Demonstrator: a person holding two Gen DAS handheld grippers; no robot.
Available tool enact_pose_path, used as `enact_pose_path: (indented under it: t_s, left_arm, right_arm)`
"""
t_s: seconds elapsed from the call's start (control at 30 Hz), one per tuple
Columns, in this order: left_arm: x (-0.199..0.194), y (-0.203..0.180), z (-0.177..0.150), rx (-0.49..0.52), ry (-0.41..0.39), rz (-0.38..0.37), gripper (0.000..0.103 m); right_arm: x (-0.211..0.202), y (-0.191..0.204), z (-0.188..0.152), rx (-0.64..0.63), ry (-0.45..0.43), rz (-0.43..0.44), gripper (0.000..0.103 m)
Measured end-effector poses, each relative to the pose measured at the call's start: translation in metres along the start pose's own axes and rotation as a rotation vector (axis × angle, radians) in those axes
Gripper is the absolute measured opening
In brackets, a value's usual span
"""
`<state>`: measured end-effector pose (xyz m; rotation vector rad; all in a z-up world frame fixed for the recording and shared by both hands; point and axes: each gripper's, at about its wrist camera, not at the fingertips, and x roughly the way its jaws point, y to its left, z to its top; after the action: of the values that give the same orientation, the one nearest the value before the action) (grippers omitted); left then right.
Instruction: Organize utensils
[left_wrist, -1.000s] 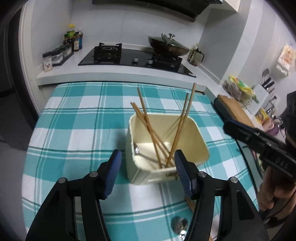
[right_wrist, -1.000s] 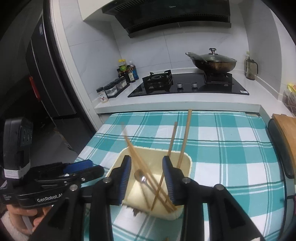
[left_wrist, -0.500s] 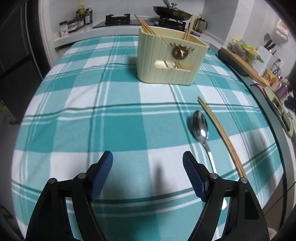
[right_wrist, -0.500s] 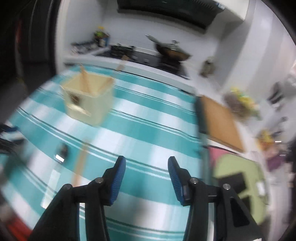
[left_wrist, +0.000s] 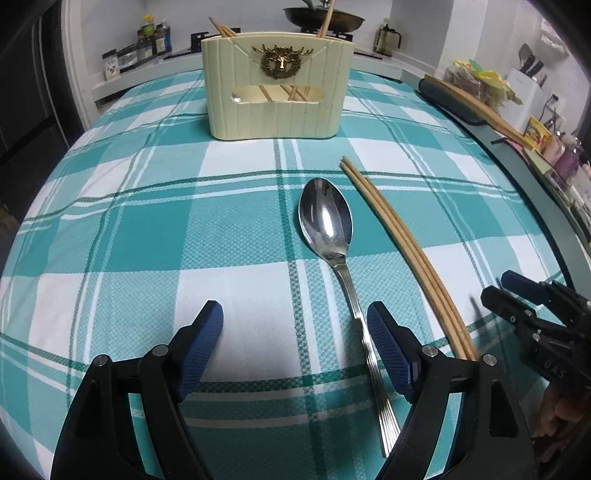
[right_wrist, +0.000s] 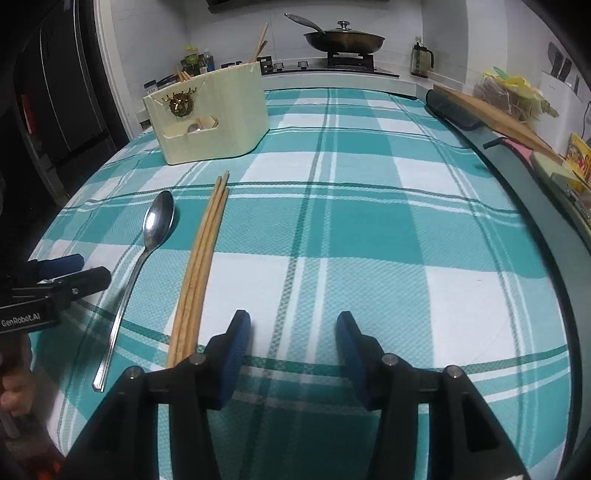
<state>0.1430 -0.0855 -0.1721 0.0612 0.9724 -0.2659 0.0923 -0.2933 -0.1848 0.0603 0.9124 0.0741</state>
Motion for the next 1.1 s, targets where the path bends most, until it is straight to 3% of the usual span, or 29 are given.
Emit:
enact_pose_path:
  t_s: [0.17, 0.47, 0.73, 0.83, 0.9, 0.93, 1.0, 1.1]
  left_arm:
    - [0.015, -0.007, 0.000, 0.014, 0.014, 0.041, 0.083]
    - [0.022, -0.008, 0.000, 0.027, -0.004, 0.076, 0.096]
    - [0.021, -0.007, 0.000, 0.041, -0.017, 0.064, 0.091]
    - [0.017, -0.007, 0.000, 0.056, -0.027, 0.047, 0.075]
    - [0.014, -0.007, 0.000, 0.066, -0.036, 0.039, 0.050]
    - [0.013, -0.007, -0.001, 0.071, -0.040, 0.033, 0.041]
    - [0.011, -0.008, -0.002, 0.087, -0.042, 0.019, 0.006]
    - [0.011, -0.005, -0.003, 0.095, -0.047, 0.026, 0.006]
  right_arm:
    - [0.007, 0.007, 0.000, -0.024, 0.007, -0.016, 0.051]
    - [0.007, 0.005, -0.002, -0.019, -0.005, -0.025, 0.050]
    - [0.007, 0.007, -0.005, -0.026, -0.010, -0.038, 0.051]
    - [0.006, 0.005, -0.006, -0.018, -0.015, -0.030, 0.051]
    - [0.005, 0.004, -0.006, -0.012, -0.018, -0.024, 0.051]
    - [0.005, 0.004, -0.006, -0.011, -0.018, -0.023, 0.051]
    - [0.005, 0.004, -0.006, -0.013, -0.018, -0.025, 0.051]
    - [0.006, 0.006, -0.004, -0.026, -0.011, -0.039, 0.051]
